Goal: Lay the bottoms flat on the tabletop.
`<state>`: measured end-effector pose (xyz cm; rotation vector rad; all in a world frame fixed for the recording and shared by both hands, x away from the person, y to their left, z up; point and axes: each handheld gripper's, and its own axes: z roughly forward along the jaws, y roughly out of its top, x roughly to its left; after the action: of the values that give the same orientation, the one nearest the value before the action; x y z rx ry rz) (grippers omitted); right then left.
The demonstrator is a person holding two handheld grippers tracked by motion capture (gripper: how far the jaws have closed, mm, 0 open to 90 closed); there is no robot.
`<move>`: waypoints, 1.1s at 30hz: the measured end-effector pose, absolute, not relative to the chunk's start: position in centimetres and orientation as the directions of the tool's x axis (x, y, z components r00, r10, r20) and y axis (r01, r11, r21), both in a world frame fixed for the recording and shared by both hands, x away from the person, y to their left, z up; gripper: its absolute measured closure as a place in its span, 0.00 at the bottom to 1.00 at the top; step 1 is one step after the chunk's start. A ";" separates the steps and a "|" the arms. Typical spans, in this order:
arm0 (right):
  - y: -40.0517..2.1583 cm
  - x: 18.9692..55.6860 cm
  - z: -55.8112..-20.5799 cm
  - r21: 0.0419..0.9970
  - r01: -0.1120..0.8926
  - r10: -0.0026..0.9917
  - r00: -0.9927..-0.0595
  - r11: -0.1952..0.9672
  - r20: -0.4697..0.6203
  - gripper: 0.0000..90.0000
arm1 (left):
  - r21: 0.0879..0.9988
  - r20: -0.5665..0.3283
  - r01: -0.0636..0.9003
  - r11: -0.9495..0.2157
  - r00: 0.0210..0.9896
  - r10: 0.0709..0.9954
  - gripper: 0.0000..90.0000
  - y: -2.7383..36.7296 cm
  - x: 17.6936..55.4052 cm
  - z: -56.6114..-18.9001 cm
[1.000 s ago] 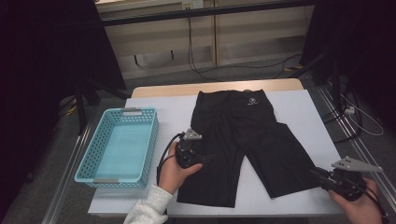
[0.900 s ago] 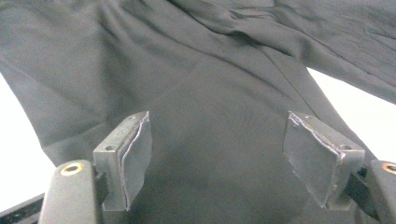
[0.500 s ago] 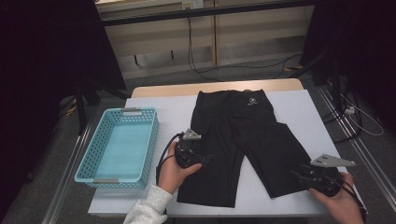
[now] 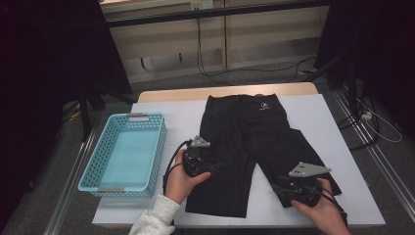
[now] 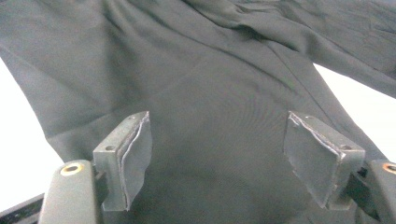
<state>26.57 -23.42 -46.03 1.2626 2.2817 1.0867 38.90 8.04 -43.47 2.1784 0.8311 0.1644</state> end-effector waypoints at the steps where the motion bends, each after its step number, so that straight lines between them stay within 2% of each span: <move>1: -23.2 26.5 -46.2 0.737 0.585 0.820 -0.568 0.339 0.073 0.64 | 0.715 -0.142 0.509 -0.480 0.778 0.612 0.27 8.1 38.9 -43.4; 3: -22.9 26.4 -46.5 0.735 0.580 0.821 -0.568 0.350 0.057 0.72 | 0.718 -0.144 0.507 -0.477 0.778 0.611 0.27 8.1 38.9 -43.4; 5: -22.9 26.4 -46.4 0.732 0.577 0.815 -0.577 0.363 0.050 0.91 | 0.716 -0.140 0.507 -0.480 0.778 0.612 0.27 8.1 38.9 -43.4; 6: -22.9 26.3 -46.4 0.732 0.576 0.809 -0.585 0.365 0.057 0.96 | 0.715 -0.143 0.509 -0.479 0.777 0.613 0.27 8.1 38.9 -43.5; 10: -22.9 26.3 -46.4 0.732 0.590 0.805 -0.586 0.341 0.097 0.99 | 0.712 -0.146 0.514 -0.479 0.776 0.614 0.27 8.1 39.0 -43.6; 19: -20.5 25.7 -46.3 0.733 0.582 0.755 -0.640 0.352 0.146 0.98 | 0.710 -0.147 0.516 -0.479 0.774 0.616 0.27 8.1 39.0 -43.6; 21: -20.2 25.7 -46.4 0.726 0.585 0.747 -0.647 0.361 0.150 0.94 | 0.711 -0.147 0.516 -0.477 0.773 0.617 0.27 8.1 39.0 -43.6; 22: -20.2 25.7 -46.4 0.727 0.584 0.749 -0.646 0.361 0.147 0.89 | 0.711 -0.147 0.516 -0.478 0.774 0.616 0.27 8.1 39.0 -43.6; 24: -20.5 25.7 -46.2 0.736 0.580 0.753 -0.642 0.351 0.147 0.87 | 0.708 -0.145 0.516 -0.483 0.775 0.615 0.27 8.1 39.0 -43.7; 28: -22.5 26.0 -45.1 0.768 0.567 0.797 -0.590 0.298 0.126 0.72 | 0.709 -0.143 0.515 -0.482 0.774 0.616 0.27 8.2 39.0 -43.6; 31: -25.0 26.4 -44.5 0.779 0.572 0.849 -0.519 0.256 0.102 0.64 | 0.711 -0.140 0.511 -0.483 0.776 0.615 0.27 8.2 39.0 -43.6; 33: -26.5 26.6 -44.6 0.782 0.582 0.871 -0.480 0.224 0.108 0.65 | 0.712 -0.140 0.512 -0.481 0.775 0.617 0.27 8.2 39.0 -43.5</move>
<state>26.57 -26.51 -44.62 1.3477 2.1514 1.1313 39.04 8.18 -43.54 2.1807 0.8360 0.1714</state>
